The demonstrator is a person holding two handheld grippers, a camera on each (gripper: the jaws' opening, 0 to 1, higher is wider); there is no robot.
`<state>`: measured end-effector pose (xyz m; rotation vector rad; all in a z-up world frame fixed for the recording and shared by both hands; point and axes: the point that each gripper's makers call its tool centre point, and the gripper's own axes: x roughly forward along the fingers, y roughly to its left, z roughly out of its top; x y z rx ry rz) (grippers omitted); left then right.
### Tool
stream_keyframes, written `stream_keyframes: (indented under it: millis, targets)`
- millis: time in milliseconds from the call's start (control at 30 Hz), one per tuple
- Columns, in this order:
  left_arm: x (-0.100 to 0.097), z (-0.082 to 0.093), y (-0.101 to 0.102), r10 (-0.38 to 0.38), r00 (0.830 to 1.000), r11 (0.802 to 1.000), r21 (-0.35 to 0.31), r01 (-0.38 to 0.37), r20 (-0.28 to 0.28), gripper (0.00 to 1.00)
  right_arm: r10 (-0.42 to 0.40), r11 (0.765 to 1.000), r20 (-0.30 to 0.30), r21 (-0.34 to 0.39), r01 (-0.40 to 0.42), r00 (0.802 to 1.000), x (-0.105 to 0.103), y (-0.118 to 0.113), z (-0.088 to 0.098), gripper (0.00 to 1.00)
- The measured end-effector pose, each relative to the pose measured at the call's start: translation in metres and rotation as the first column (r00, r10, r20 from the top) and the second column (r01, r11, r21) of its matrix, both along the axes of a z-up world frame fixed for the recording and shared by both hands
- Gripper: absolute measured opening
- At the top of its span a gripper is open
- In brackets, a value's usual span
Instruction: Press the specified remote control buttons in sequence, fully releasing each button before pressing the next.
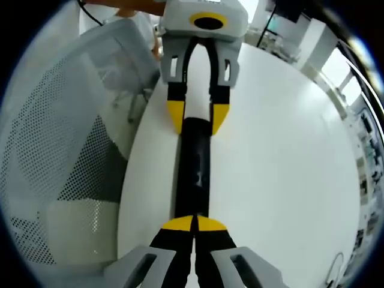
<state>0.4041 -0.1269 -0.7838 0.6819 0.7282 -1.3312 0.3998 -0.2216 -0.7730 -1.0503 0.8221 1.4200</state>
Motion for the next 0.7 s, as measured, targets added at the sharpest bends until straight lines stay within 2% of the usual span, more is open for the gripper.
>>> stream_keyframes:
  millis: [700]
  targets:
    - [-0.0015, 0.0003, -0.0009, 0.000, 1.000, 1.000, 0.010, 0.000, 0.005, 0.23, 0.001, 1.000, 0.002, -0.007, -0.001, 1.000, -0.0002, -0.0005, 0.0000, 0.00]
